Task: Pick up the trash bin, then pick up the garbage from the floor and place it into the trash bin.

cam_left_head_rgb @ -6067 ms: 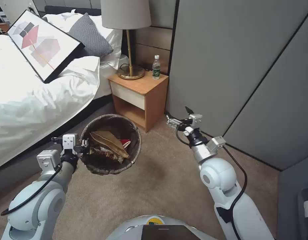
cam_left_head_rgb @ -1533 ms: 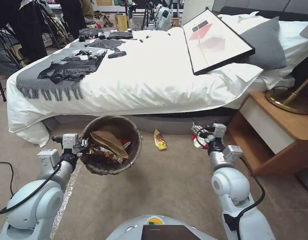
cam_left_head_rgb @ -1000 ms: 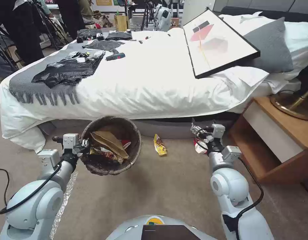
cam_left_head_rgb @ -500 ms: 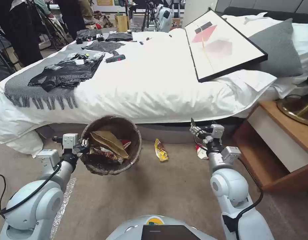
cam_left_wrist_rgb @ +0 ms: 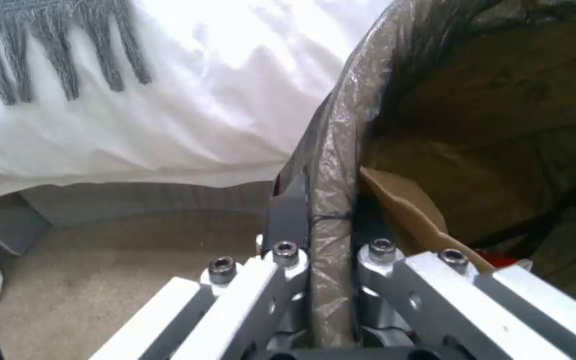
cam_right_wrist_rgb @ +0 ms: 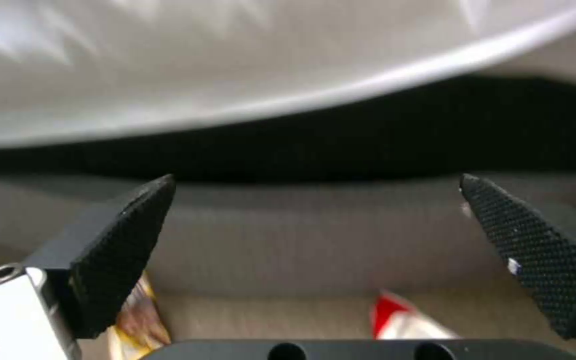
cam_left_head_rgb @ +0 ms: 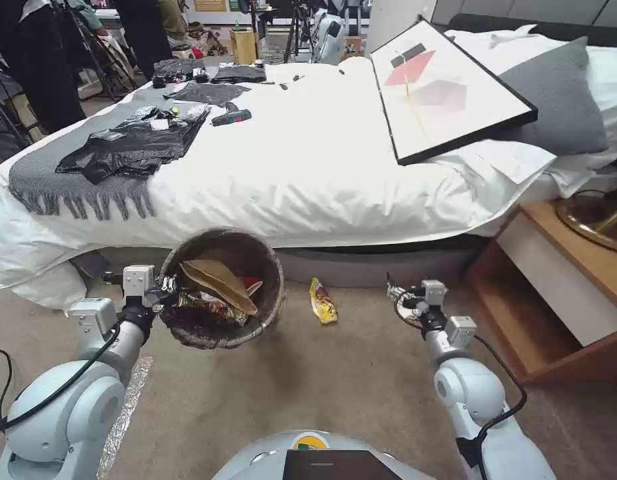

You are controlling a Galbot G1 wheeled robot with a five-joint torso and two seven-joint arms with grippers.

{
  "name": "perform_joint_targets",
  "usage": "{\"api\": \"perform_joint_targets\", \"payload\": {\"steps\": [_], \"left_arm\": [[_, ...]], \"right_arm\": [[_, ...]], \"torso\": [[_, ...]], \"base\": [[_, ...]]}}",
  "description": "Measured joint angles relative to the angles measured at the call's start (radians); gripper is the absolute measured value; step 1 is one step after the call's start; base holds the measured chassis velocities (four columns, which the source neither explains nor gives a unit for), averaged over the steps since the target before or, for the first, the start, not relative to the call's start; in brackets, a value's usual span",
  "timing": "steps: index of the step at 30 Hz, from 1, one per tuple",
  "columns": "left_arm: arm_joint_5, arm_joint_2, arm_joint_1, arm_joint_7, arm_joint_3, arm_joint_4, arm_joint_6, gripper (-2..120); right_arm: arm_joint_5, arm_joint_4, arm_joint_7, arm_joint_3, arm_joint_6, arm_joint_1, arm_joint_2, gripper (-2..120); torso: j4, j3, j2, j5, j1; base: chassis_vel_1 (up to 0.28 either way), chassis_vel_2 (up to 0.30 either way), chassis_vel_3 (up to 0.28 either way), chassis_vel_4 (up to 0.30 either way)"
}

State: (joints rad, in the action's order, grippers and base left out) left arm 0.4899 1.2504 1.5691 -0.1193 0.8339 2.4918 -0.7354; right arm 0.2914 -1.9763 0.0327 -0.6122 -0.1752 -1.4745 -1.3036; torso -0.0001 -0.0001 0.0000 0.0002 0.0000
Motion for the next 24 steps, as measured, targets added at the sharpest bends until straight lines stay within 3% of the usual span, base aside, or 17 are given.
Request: {"api": "perform_joint_targets", "payload": {"steps": [24], "left_arm": [[0.0,0.002,0.005,-0.001,0.002,-0.003,0.0,2]], "right_arm": [[0.003,0.399,-0.121,-0.013,0.056,0.132,0.026,100]], "torso": [[0.0001,0.0,0.0,0.0,0.0]], "base": [[0.0,0.0,0.0,0.0]]}}
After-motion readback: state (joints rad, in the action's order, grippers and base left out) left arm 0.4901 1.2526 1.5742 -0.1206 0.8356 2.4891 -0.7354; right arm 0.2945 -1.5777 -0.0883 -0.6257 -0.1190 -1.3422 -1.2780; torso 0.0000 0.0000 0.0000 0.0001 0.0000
